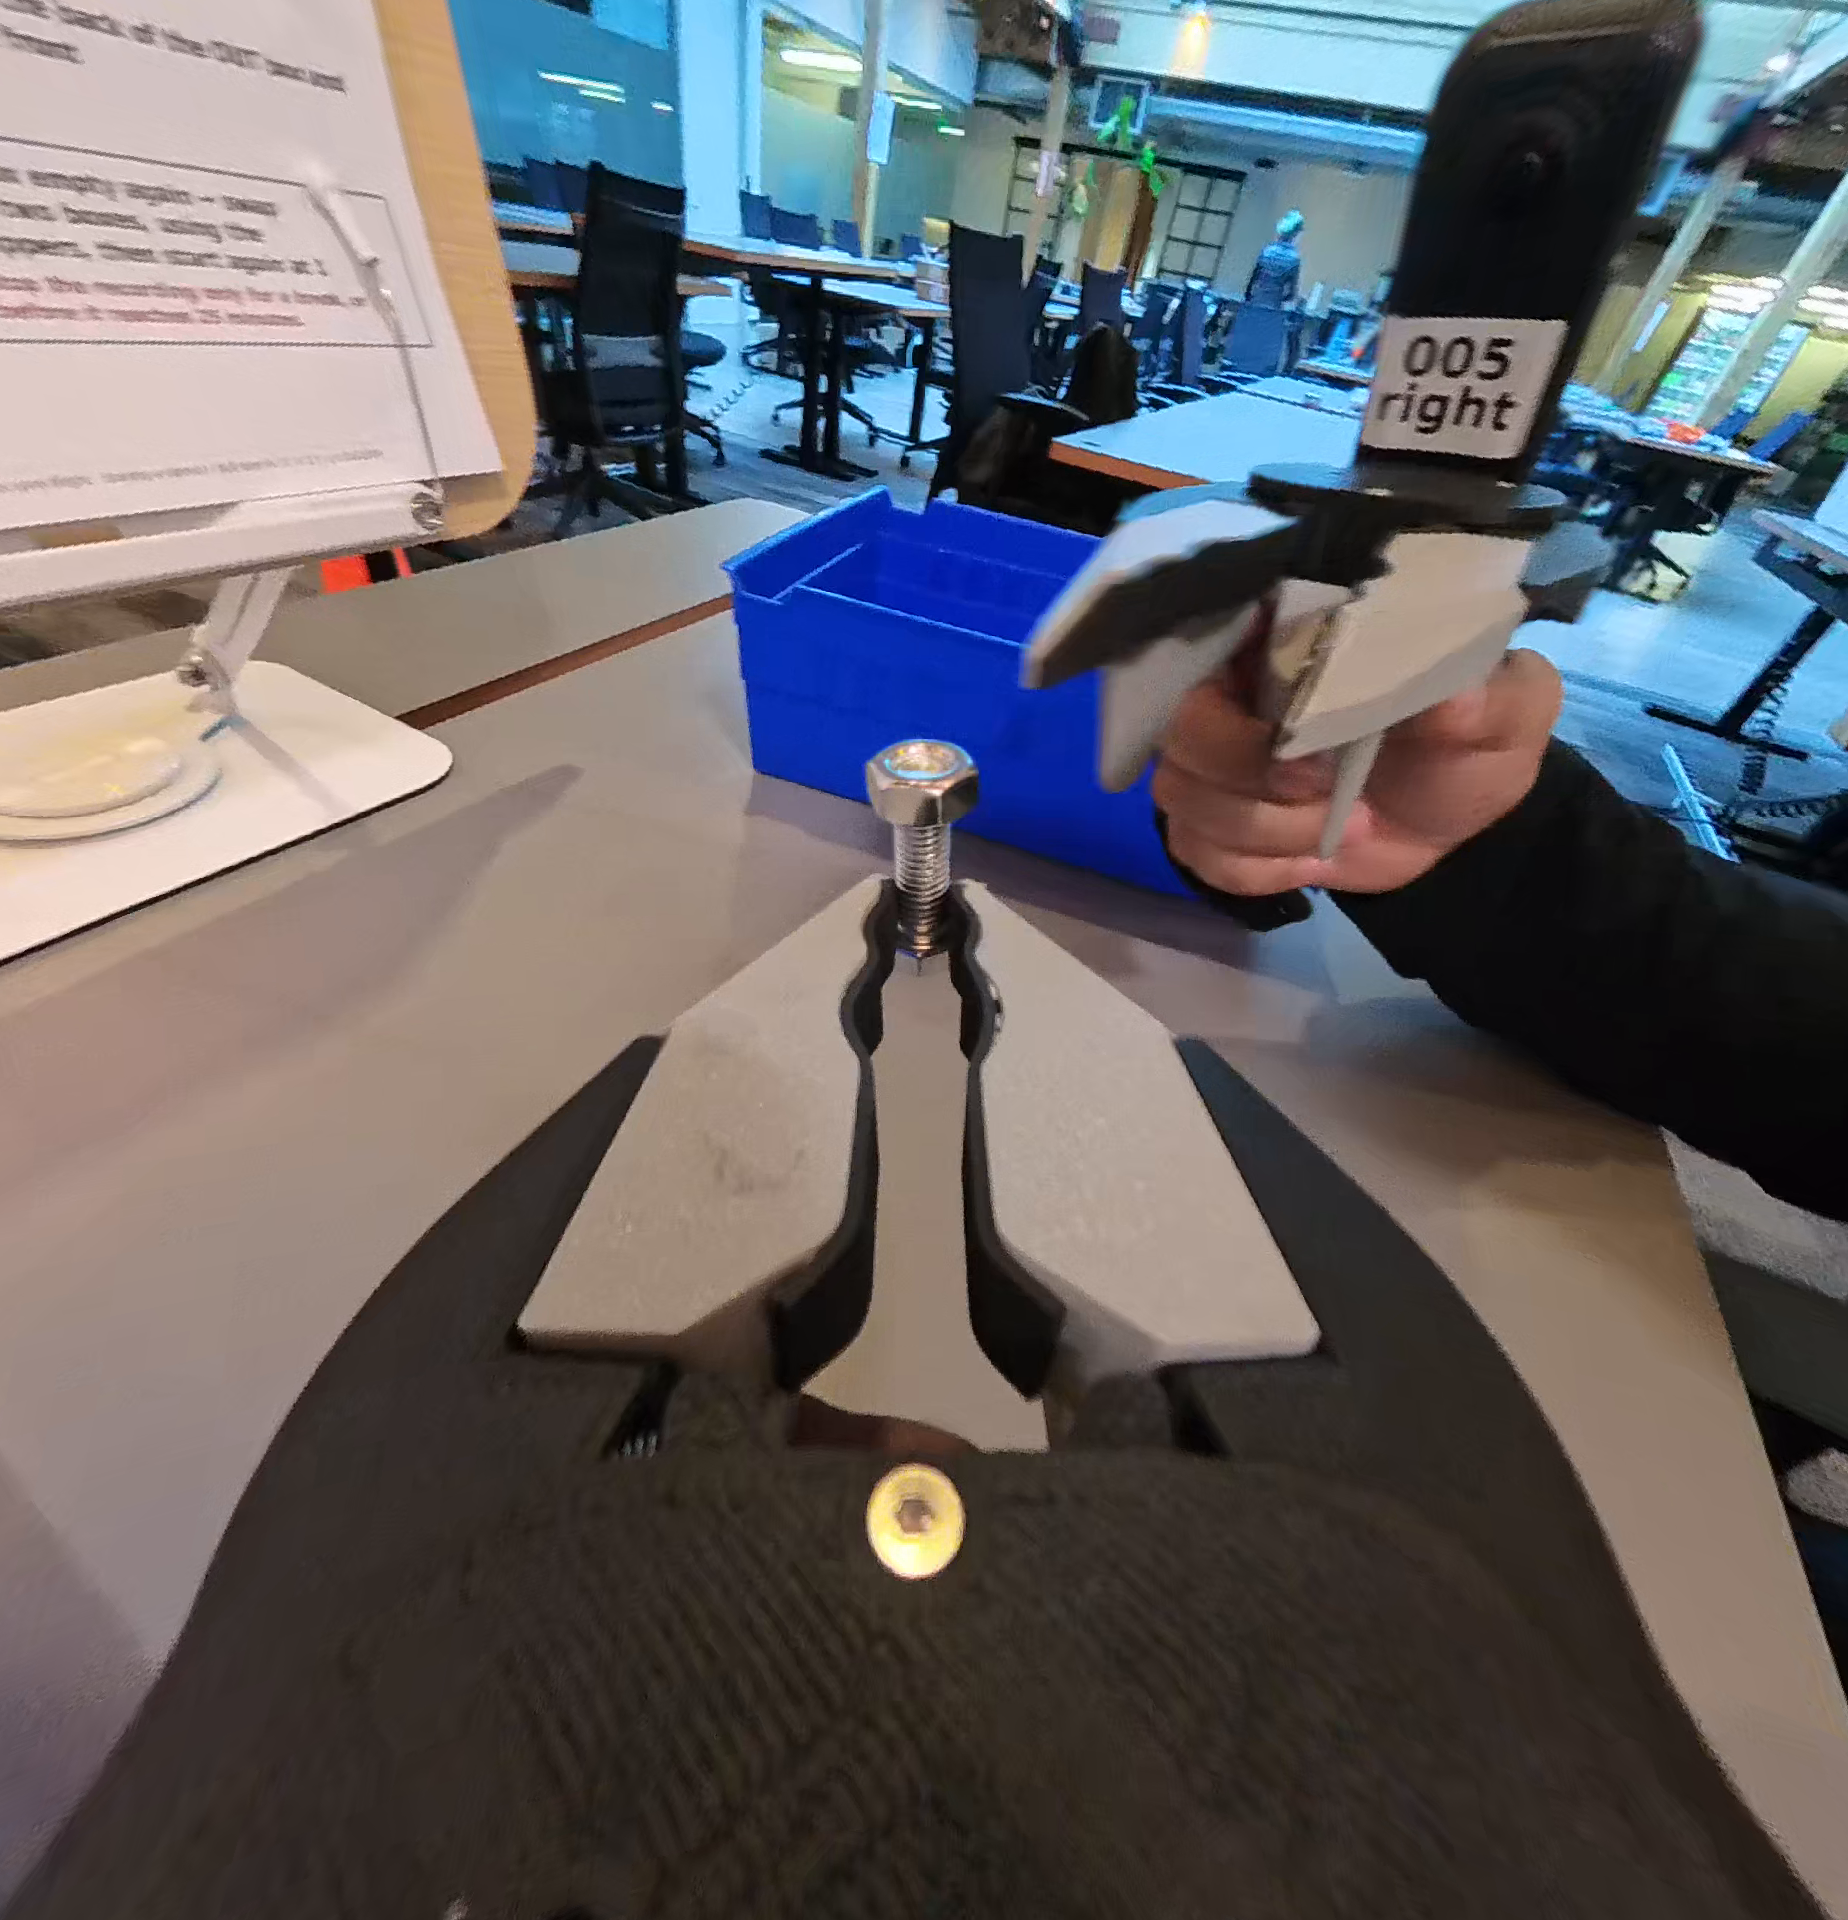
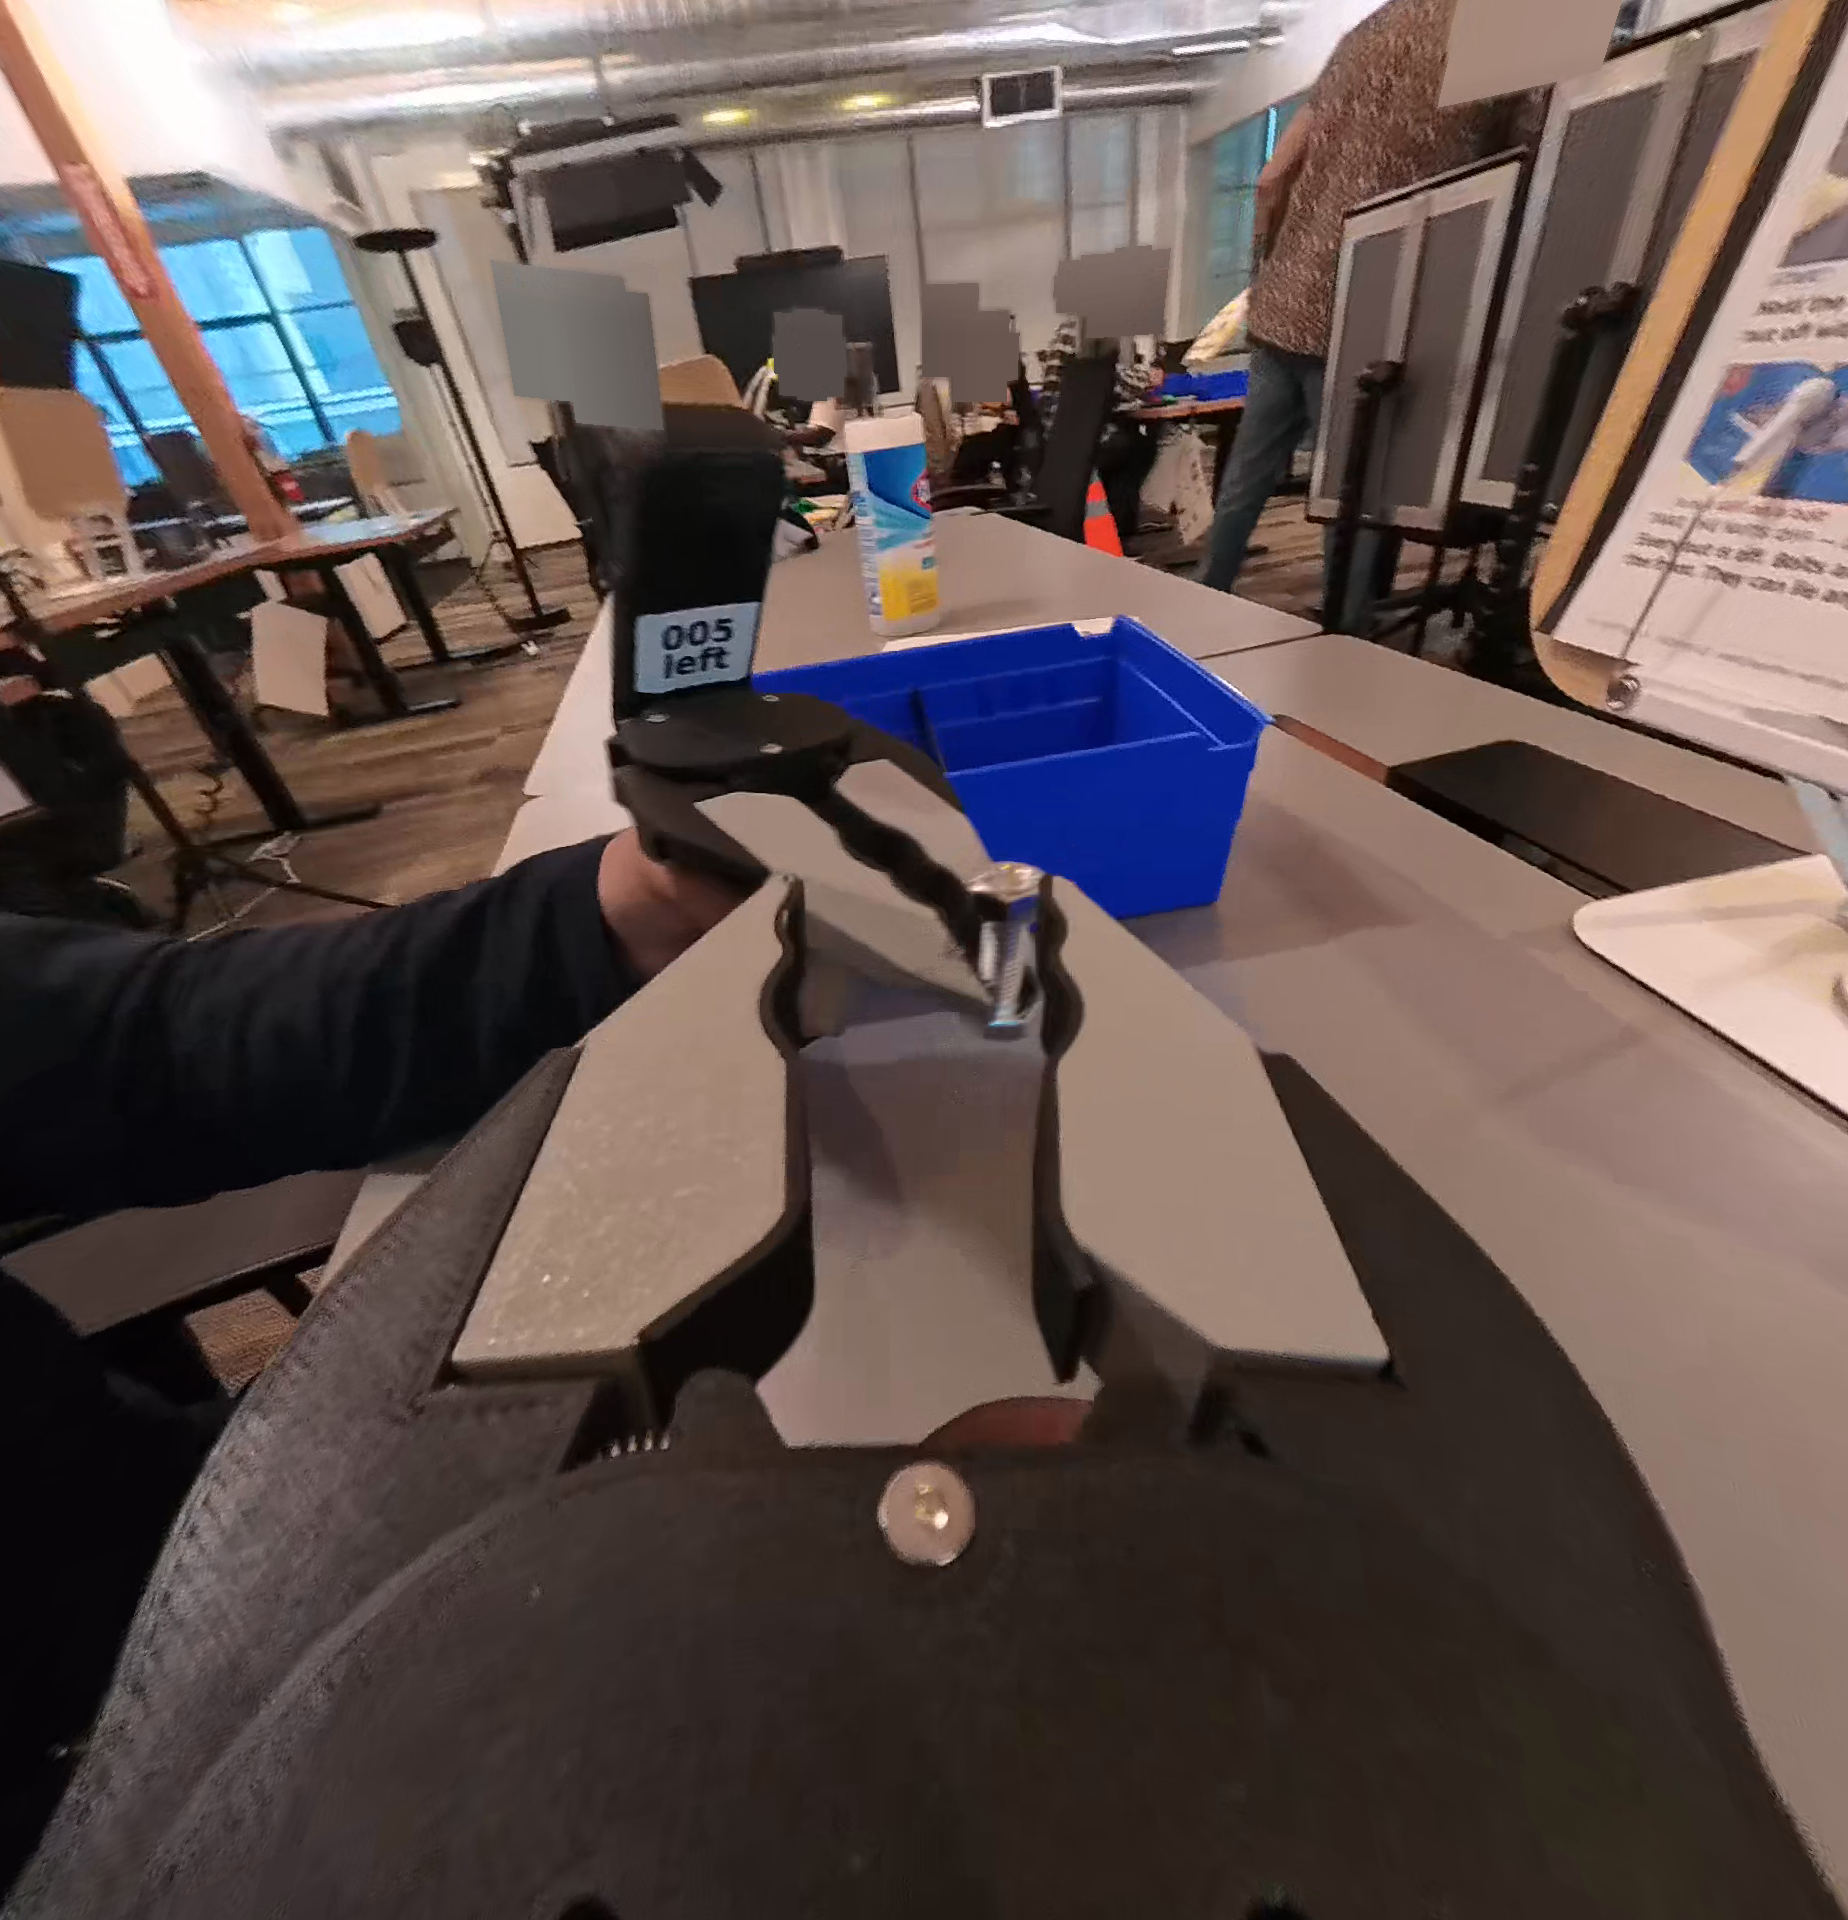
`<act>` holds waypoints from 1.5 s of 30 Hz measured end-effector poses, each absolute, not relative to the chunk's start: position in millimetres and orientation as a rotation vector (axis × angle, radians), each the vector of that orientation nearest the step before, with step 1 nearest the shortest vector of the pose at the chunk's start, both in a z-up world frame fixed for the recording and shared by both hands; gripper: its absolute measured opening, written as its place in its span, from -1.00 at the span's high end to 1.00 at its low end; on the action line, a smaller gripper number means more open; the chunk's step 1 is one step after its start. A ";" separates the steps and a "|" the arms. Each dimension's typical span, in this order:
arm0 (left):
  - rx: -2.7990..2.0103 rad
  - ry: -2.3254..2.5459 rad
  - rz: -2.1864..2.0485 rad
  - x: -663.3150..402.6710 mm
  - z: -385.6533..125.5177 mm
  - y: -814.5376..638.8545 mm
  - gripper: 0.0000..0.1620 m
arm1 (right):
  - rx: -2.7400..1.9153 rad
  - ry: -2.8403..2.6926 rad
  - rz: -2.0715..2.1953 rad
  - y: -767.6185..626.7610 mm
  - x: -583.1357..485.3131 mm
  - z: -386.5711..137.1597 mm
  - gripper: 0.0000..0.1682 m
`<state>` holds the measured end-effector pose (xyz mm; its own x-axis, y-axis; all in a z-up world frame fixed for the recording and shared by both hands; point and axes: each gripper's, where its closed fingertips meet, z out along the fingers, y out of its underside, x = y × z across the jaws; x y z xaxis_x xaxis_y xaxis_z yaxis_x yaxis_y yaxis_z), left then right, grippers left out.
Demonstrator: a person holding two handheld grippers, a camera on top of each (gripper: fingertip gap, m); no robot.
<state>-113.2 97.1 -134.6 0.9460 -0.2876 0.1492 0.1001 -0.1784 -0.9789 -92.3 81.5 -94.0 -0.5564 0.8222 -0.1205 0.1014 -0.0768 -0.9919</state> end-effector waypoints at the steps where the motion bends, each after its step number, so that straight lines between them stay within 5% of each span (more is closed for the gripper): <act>1: -1.717 0.170 -0.360 -105.9 -135.0 97.5 0.92 | -1.019 -1.647 1.672 82.4 -95.3 -97.8 0.48; 9: -1.724 0.234 -0.346 -87.7 -134.3 98.9 0.92 | -0.998 -1.744 1.618 71.5 -94.5 -109.1 0.44; 10: -1.709 0.208 -0.347 -92.3 -130.9 98.6 0.92 | -0.992 -1.738 1.630 74.1 -92.2 -106.8 0.53; 11: -1.698 0.167 -0.329 -100.4 -128.1 98.8 0.92 | -0.961 -1.745 1.678 73.0 -86.9 -102.6 0.84; 16: -1.670 0.144 -0.375 -106.7 -120.7 93.4 0.92 | -1.019 -1.642 1.719 86.9 -92.7 -95.9 0.54; 24: -1.696 0.193 -0.370 -95.1 -126.8 96.0 0.92 | -1.011 -1.696 1.685 73.9 -97.3 -105.6 0.48; 25: -1.696 0.182 -0.363 -97.9 -126.4 96.0 0.92 | -1.000 -1.704 1.680 74.0 -95.4 -104.6 0.54; 26: -1.694 0.157 -0.350 -103.0 -125.4 96.2 0.92 | -0.965 -1.724 1.692 72.3 -90.6 -102.2 0.86; 27: -1.697 0.124 -0.335 -110.2 -125.4 96.5 0.92 | -0.935 -1.724 1.717 71.6 -86.1 -97.7 0.87; 32: -1.687 0.112 -0.391 -111.8 -125.6 95.1 0.92 | -1.032 -1.617 1.704 88.2 -95.5 -94.1 0.44; 36: -1.703 0.207 -0.402 -87.6 -127.9 96.4 0.92 | -1.044 -1.666 1.648 78.5 -102.4 -106.6 0.33; 40: -1.715 0.191 -0.353 -91.0 -130.1 99.5 0.92 | -1.015 -1.733 1.642 68.9 -98.1 -109.7 0.33; 41: -1.714 0.157 -0.347 -98.8 -129.8 99.4 0.92 | -1.007 -1.732 1.635 70.9 -96.5 -108.3 0.41; 42: -1.711 0.111 -0.339 -108.9 -129.1 99.1 0.92 | -0.964 -1.740 1.666 69.3 -91.0 -103.9 0.76; 45: -1.721 0.051 -0.343 -127.3 -132.1 96.5 0.92 | -0.958 -1.656 1.758 75.8 -86.8 -87.8 0.63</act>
<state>-127.3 96.5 -132.1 0.9539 -0.2257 0.1981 0.1583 -0.1827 -0.9704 -86.8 75.8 -87.8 -0.6039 0.7858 -0.1335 0.0861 -0.1021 -0.9910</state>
